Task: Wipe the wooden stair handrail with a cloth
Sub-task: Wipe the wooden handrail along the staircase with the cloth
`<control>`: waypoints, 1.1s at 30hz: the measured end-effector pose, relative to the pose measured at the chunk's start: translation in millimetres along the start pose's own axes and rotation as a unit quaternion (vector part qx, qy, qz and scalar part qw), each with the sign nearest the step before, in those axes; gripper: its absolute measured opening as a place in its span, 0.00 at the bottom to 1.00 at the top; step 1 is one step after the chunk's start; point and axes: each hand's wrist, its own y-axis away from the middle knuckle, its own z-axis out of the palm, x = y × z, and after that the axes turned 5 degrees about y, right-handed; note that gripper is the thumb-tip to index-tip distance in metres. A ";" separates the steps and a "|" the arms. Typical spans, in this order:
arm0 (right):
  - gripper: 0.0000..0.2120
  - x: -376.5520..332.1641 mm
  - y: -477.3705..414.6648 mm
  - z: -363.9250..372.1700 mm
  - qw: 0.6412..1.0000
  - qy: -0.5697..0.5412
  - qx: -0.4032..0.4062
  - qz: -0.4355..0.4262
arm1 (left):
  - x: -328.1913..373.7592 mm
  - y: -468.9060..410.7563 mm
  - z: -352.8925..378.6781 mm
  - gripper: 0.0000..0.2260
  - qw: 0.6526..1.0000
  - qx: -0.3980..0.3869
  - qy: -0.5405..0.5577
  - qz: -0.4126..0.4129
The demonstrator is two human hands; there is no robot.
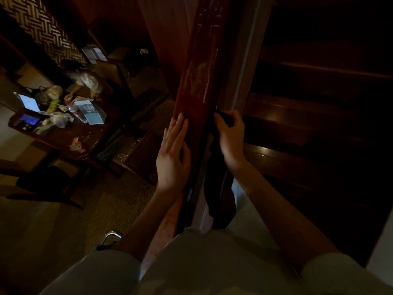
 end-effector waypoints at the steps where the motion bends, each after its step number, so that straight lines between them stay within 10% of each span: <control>1: 0.05 4.4 5.4 0.3 1.000 0.000 -0.006 -0.002 | -0.7 -0.3 0.2 0.22 1.000 -0.002 0.001 -0.001; 9: 0.08 77.3 112.1 -14.3 0.991 0.065 -0.108 0.051 | -1.1 -1.9 2.8 0.22 1.000 0.000 0.003 0.003; 19: 0.14 74.8 103.8 8.9 0.968 0.167 0.012 -0.189 | -3.5 -2.8 1.6 0.22 1.000 0.002 -0.002 0.002; 33: 0.12 15.6 27.8 -1.4 0.993 0.032 0.051 -0.102 | -1.4 -1.8 -0.3 0.22 1.000 -0.003 -0.007 -0.003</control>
